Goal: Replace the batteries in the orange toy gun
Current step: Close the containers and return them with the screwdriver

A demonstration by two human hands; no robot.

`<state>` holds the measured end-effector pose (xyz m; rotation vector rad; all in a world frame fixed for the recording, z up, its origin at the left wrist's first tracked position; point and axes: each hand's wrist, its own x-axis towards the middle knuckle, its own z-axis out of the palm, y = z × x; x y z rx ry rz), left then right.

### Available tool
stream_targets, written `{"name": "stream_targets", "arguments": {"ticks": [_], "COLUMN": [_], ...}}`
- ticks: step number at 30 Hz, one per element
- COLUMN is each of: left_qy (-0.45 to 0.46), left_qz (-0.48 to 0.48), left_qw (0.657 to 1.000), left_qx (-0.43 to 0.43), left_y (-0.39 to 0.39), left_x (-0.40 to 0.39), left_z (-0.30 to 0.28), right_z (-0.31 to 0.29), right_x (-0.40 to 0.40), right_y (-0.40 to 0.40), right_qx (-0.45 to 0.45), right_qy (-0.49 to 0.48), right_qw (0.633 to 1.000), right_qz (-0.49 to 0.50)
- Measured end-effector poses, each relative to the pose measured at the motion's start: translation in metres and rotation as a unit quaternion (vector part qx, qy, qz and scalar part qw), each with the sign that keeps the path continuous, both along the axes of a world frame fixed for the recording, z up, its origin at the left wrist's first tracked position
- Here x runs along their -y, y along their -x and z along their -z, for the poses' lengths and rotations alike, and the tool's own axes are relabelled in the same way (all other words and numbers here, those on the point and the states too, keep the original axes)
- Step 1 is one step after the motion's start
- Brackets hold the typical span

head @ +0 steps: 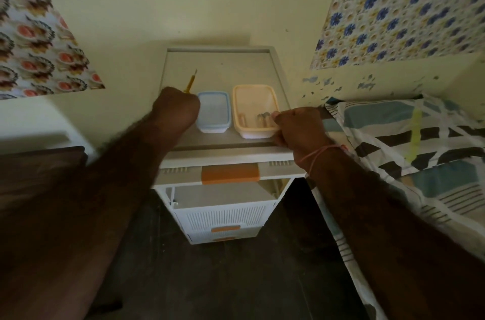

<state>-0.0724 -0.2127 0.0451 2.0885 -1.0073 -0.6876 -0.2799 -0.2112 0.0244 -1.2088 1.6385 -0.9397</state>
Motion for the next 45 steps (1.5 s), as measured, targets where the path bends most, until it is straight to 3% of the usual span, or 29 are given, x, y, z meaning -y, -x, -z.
{"name": "stream_targets", "arguments": {"ticks": [8, 14, 21, 28, 35, 45], "left_qy": [0.003, 0.057, 0.096, 0.011, -0.072, -0.142], "left_qz": [0.02, 0.001, 0.032, 0.017, -0.014, 0.022], "left_qw": [0.999, 0.994, 0.976, 0.991, 0.979, 0.986], "left_qx": [0.042, -0.092, -0.195, -0.135, -0.192, -0.085], "left_y": [0.005, 0.001, -0.006, 0.009, 0.013, 0.009], "left_x": [-0.006, -0.017, -0.136, -0.242, -0.232, -0.138], "left_z": [0.009, 0.008, 0.0, 0.062, 0.131, 0.189], "right_z": [0.002, -0.009, -0.023, 0.054, 0.137, 0.168], "right_x": [-0.011, -0.037, -0.132, -0.209, -0.193, -0.111], "right_y": [0.004, 0.004, 0.012, 0.005, -0.002, -0.018], "right_qx": [0.043, 0.103, 0.095, 0.077, 0.074, -0.052], "right_qy": [-0.003, 0.0, -0.018, -0.114, -0.192, -0.163], "right_qw": [0.999, 0.994, 0.995, 0.99, 0.977, 0.984], "right_qz": [0.009, 0.025, -0.033, -0.01, 0.05, 0.046]}}
